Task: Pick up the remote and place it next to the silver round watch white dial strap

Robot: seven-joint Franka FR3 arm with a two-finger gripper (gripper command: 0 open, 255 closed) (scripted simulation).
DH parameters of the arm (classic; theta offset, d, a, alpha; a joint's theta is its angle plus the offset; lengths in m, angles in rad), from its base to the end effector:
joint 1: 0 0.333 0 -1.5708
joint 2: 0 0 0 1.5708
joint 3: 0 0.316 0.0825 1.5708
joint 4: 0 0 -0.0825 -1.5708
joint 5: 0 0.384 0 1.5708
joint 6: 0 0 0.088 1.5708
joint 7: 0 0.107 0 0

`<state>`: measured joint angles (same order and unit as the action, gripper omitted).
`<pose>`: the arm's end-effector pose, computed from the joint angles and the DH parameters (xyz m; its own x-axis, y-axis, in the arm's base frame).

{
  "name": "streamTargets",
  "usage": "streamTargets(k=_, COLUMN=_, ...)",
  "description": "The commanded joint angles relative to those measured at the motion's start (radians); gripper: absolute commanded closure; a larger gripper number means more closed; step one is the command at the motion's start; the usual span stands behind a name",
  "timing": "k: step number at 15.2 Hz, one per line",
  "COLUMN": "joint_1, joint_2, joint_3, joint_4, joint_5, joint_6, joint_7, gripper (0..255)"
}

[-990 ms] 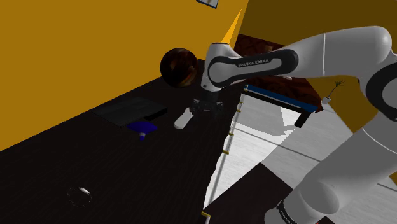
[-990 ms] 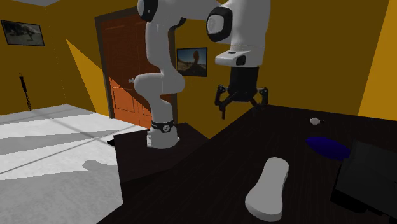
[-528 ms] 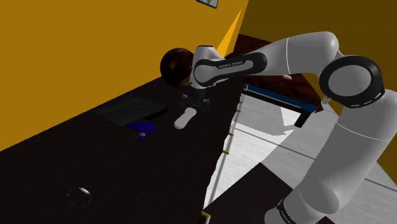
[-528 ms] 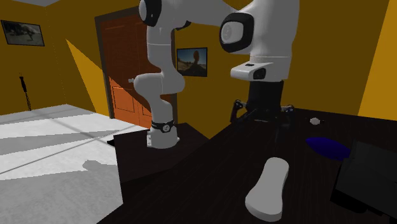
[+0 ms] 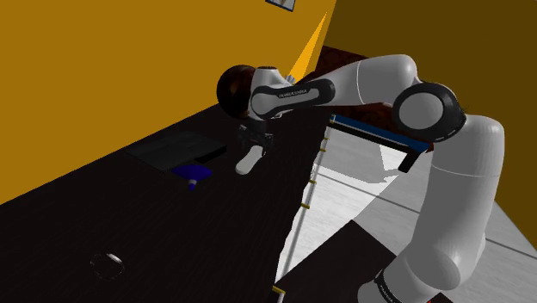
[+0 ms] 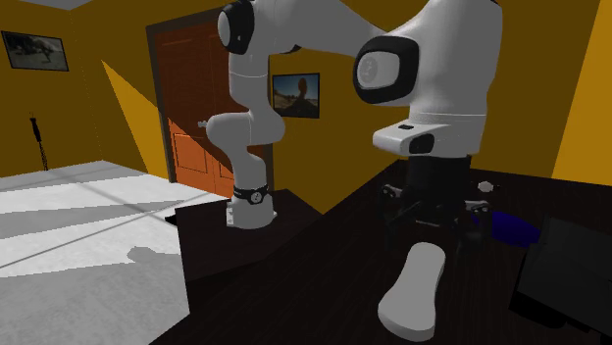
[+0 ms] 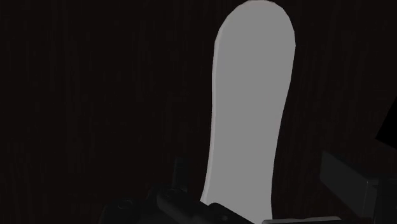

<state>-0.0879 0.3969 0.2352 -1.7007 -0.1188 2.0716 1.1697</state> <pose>0.6524 0.0757 0.3676 0.5558 -0.8313 0.0067 -0.8313 -0.5556 0.0179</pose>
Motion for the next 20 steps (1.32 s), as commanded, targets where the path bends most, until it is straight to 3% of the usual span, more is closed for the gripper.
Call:
streamTargets(k=1, joint_1=0.001, joint_2=0.014, joint_3=-0.003, joint_4=-0.005, joint_5=-0.005, joint_6=0.020, joint_7=0.006, gripper=0)
streamTargets(k=5, joint_1=0.003, joint_2=0.041, joint_3=-0.007, joint_4=-0.030, joint_5=-0.013, joint_6=0.071, joint_7=0.011, gripper=0)
streamTargets(k=13, joint_1=0.003, joint_2=0.041, joint_3=-0.007, joint_4=-0.030, joint_5=-0.013, joint_6=0.071, joint_7=0.011, gripper=0)
streamTargets(k=14, joint_1=0.003, joint_2=0.041, joint_3=-0.007, joint_4=-0.030, joint_5=-0.013, joint_6=0.071, joint_7=0.011, gripper=255)
streamTargets(k=20, joint_1=0.003, joint_2=0.041, joint_3=-0.007, joint_4=-0.030, joint_5=-0.013, joint_6=0.071, joint_7=0.011, gripper=255)
